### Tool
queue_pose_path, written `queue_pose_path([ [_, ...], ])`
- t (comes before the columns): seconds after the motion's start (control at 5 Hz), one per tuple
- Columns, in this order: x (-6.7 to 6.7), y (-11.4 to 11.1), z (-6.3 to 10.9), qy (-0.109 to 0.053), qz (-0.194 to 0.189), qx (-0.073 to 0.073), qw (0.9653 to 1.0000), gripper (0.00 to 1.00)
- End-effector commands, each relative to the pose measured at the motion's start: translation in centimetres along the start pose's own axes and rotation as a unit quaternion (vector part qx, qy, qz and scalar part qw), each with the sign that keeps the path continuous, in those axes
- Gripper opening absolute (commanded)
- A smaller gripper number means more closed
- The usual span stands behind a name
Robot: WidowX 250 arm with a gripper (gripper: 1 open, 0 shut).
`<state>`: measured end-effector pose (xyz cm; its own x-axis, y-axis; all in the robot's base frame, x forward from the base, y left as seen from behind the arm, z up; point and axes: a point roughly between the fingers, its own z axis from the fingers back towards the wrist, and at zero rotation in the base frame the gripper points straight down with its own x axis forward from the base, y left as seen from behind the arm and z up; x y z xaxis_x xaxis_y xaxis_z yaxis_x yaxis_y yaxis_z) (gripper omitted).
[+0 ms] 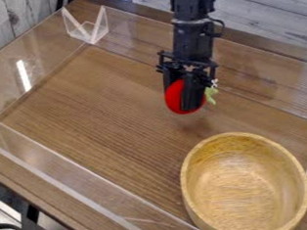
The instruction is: Move the red object to the right side of the table
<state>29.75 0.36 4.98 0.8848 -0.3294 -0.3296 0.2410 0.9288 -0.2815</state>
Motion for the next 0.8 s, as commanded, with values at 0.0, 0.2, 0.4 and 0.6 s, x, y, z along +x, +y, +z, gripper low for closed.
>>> queue_pose_path([
  [0.0, -0.2, 1.1, 1.8, -0.017, 0.003, 0.009, 0.9998, 0.00],
  [0.2, -0.6, 1.2, 0.0, -0.004, -0.026, 0.018, 0.9995, 0.00],
  [0.4, -1.0, -0.3, 2.7, -0.043, 0.007, 0.022, 0.9988, 0.00],
  [0.6, -0.4, -2.7, 4.4, -0.074, 0.030, 0.021, 0.9966, 0.00],
])
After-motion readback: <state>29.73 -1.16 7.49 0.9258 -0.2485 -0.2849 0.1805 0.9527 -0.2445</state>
